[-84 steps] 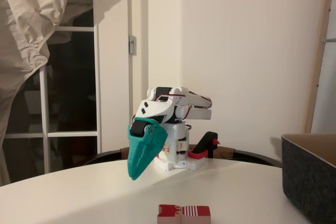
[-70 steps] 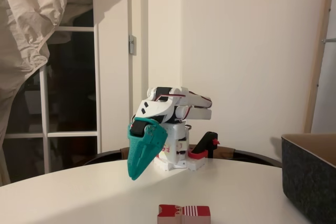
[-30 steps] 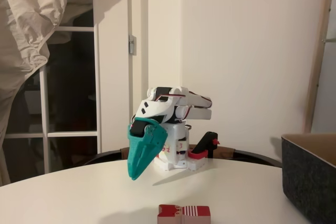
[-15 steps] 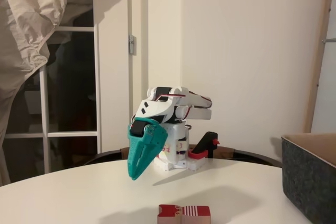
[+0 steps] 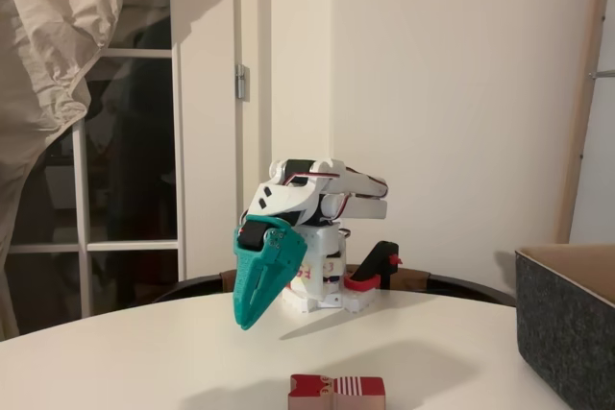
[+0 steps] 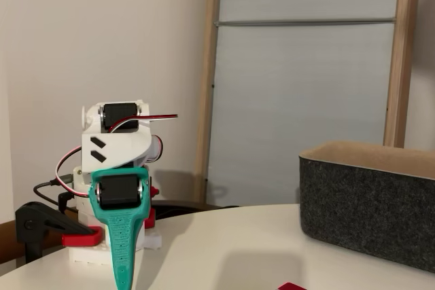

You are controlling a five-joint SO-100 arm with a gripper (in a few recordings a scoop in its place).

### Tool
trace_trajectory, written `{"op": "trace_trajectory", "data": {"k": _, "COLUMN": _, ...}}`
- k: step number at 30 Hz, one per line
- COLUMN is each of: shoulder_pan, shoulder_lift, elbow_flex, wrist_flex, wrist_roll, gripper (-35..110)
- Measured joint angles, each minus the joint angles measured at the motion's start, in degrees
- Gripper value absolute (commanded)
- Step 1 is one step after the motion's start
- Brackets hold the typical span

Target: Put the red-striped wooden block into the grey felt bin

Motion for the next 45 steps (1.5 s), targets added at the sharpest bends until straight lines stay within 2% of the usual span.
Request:
{"op": "trace_trajectory", "data": {"k": 11, "shoulder_pan": 0.35, "shoulder_lift": 0.00, "elbow_flex": -3.87, "wrist_flex": -2.81, "wrist_roll": 7.65, "gripper": 1}}
{"op": "trace_trajectory", "data": {"k": 19, "shoulder_pan": -0.79, "shoulder_lift": -0.53, "elbow_flex": -20.30, "wrist_flex": -2.90, "wrist_roll": 17.84, "gripper": 7}}
{"op": "trace_trajectory", "data": {"k": 24, "shoulder_pan": -2.11, "shoulder_lift": -4.66, "elbow_flex": -29.44, "wrist_flex": -8.26, "wrist_roll": 24.35, "gripper": 7}}
{"op": "trace_trajectory", "data": {"k": 33, "shoulder_pan": -11.87, "shoulder_lift": -20.65, "elbow_flex": -40.87, "wrist_flex": -22.32, "wrist_roll": 34.89, "gripper": 10}}
{"op": "trace_trajectory", "data": {"k": 45, "shoulder_pan": -22.06, "shoulder_lift": -48.78, "elbow_flex": -57.13, "wrist_flex": -33.49, "wrist_roll": 35.77, "gripper": 12}}
